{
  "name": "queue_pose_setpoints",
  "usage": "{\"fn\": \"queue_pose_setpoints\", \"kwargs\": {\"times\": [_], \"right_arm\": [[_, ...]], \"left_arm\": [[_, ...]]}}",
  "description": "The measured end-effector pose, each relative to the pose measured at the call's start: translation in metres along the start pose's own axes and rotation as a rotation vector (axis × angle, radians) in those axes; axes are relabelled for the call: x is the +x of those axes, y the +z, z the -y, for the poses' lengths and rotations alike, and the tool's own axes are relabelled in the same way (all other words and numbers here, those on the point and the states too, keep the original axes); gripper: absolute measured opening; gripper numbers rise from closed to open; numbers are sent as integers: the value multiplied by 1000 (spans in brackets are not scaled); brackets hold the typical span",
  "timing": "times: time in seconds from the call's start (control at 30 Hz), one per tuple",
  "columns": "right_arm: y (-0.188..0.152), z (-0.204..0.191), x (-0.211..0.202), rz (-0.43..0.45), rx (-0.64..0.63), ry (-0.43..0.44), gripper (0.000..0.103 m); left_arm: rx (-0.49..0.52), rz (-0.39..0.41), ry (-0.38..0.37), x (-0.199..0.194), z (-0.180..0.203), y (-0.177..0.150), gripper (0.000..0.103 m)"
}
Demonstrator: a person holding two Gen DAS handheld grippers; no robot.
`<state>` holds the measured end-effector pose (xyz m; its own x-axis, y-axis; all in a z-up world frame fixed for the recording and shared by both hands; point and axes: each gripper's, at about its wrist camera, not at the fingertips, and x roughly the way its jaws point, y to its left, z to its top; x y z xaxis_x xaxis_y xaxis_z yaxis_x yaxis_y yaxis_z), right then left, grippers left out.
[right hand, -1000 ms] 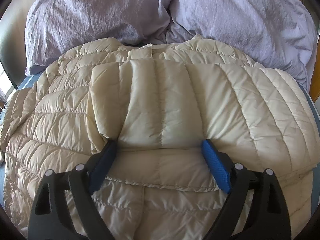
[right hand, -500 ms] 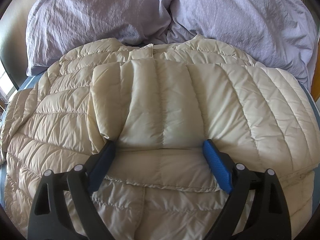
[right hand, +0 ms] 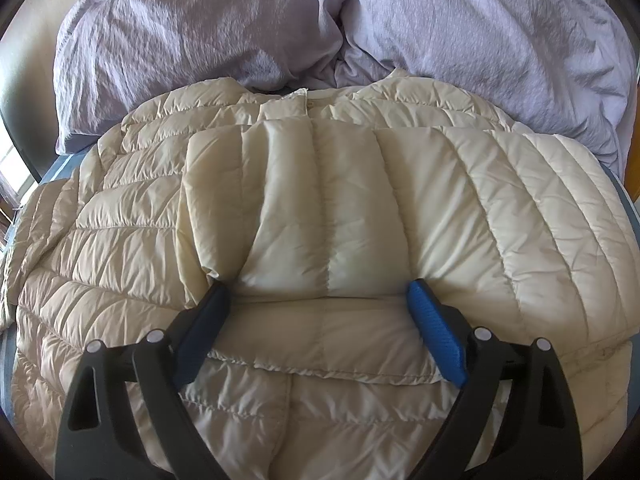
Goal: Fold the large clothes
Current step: 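Grasp the other sleeve cuff with the left gripper and lift it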
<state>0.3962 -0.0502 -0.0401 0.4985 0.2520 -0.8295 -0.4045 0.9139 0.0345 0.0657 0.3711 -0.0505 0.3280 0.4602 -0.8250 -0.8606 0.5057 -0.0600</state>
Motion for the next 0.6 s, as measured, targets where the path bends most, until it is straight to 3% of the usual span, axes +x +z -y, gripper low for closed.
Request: {"fn": "queue_pose_setpoints", "kwargs": {"times": [0.07,0.17,0.43,0.6], "right_arm": [[0,0,0,1,2,4,92],[0,0,0,2,6,10,92],[0,2,-1,8,21,28,92],[1,1,-1,3,9,19,92]], "left_arm": [[8,-1,-3,0,4,1,16],[12,-3,-5,-4,9,4,8],[51,67,-88,-44,45,21,5],[102,108,-234,-86,93,30,5]]}}
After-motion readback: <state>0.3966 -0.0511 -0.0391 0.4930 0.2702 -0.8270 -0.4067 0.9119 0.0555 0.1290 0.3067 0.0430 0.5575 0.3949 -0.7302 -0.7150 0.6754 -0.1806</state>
